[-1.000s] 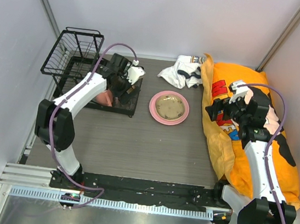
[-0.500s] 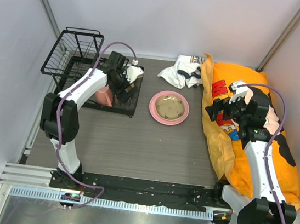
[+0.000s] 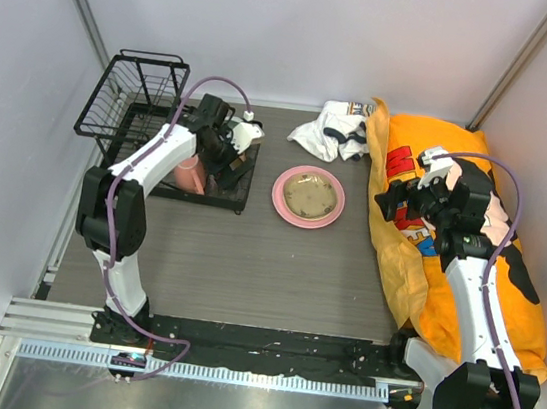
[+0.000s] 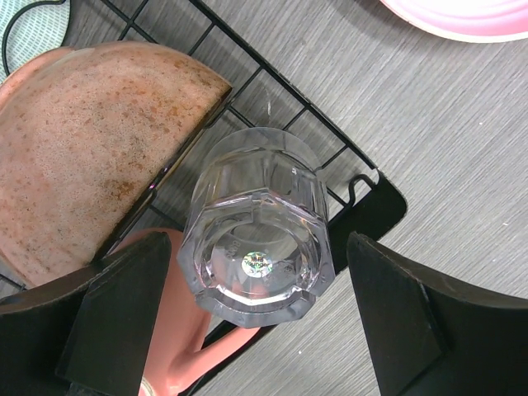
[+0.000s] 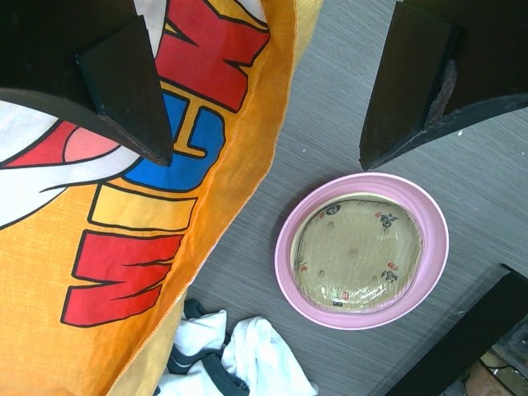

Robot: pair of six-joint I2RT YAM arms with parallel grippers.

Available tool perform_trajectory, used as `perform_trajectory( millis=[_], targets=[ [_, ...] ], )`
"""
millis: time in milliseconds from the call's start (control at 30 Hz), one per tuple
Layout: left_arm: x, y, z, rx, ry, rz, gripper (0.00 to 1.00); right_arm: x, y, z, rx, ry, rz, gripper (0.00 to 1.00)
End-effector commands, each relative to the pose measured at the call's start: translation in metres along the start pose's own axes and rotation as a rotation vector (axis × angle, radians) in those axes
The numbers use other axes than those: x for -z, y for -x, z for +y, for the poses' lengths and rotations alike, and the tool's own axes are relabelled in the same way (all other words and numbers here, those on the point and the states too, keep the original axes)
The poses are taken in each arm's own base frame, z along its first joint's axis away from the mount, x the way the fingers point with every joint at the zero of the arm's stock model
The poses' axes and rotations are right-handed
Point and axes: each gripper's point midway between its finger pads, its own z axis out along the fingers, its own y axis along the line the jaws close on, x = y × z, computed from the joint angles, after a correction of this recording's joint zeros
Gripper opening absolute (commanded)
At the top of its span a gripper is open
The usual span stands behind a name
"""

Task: Unload the mixed dishes from the dish rack
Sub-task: Pick up the cup from the dish rack.

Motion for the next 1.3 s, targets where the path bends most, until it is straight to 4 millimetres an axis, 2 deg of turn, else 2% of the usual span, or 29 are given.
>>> perform_trajectory(
  millis=[0, 533, 633, 700, 867, 1267],
  targets=[
    [0.001, 0.012, 0.002, -0.023, -0.015, -0.045, 0.93, 0.003, 0.02, -0.005, 0.04, -0.016, -0.042, 1.0],
    [-0.005, 0.001, 0.004, -0.019, 0.0, -0.011, 0.79, 0.004, 0.02, -0.005, 0.041, -0.018, -0.045, 1.0],
    [-0.004, 0.001, 0.004, -0.019, 0.0, -0.011, 0.74, 0.004, 0.02, -0.005, 0.04, -0.018, -0.044, 1.0],
    [-0.004, 0.002, 0.003, -0.019, -0.003, -0.013, 0.66, 0.004, 0.02, -0.005, 0.042, -0.017, -0.045, 1.0],
    [0.005, 0.008, 0.001, -0.011, -0.012, -0.024, 0.49, 0.003, 0.019, -0.005, 0.039, -0.016, -0.041, 0.99],
    [0.045, 0.033, 0.001, -0.019, 0.019, -0.098, 0.35, 0.004, 0.02, -0.005, 0.039, -0.015, -0.044, 1.0]
  ],
)
